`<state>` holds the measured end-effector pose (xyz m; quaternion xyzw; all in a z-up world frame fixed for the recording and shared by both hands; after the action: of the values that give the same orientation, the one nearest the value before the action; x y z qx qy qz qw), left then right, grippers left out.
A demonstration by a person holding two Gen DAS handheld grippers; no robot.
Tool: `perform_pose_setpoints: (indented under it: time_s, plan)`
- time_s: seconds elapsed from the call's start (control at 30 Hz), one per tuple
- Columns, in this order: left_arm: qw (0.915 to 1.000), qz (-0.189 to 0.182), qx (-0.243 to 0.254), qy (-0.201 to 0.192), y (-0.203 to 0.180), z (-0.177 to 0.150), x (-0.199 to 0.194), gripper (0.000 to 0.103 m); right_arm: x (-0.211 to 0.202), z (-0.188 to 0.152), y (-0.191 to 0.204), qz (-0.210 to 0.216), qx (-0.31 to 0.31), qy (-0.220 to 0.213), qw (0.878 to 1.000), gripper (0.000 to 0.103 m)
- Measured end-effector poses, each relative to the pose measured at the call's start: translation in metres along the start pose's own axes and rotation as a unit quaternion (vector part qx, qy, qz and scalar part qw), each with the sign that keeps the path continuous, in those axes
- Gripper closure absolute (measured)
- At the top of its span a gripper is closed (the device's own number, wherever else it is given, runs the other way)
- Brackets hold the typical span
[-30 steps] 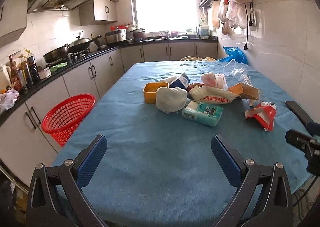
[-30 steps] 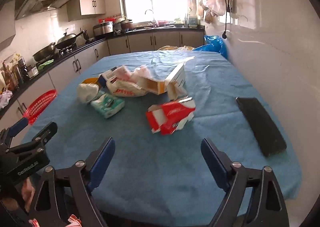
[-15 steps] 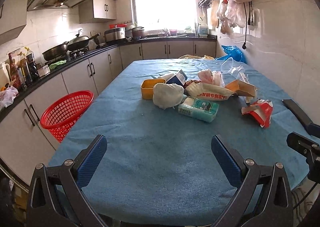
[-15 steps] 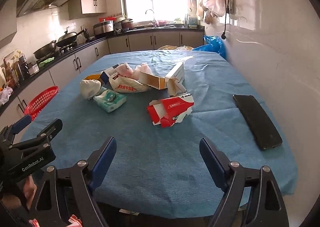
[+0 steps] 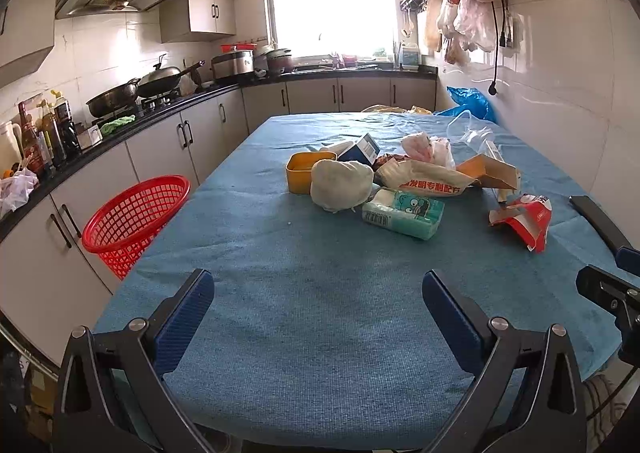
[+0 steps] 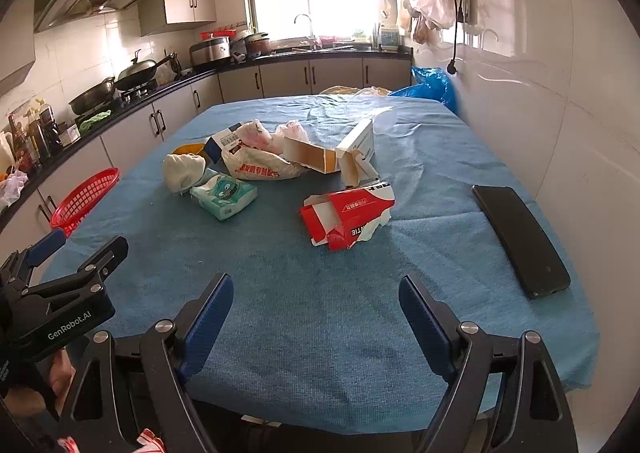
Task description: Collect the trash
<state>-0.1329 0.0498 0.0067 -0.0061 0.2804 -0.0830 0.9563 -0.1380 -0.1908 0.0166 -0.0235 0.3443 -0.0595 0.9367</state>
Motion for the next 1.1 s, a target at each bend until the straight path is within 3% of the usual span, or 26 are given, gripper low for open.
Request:
perform_pose_setpoints:
  time_s: [1.1]
  plan:
    - [1.0,-0.002,-0.002,0.008,0.0027,-0.0032,0.0027,0.0,0.0083,-0.0055,0.0011,0.012,0.006,0.018,1.0,0.015]
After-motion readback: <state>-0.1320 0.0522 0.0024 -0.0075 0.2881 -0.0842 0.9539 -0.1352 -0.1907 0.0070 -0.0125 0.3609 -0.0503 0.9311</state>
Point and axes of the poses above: each gripper's, at about its wrist camera, not at the fingertips, and x roughly the way its jaws point, y to its left, z to its top, the point moved 7 cm from there along x, roughly the way its jaws point, and after that the axes turned 14 degrees about -z, right-handed, at the moved point
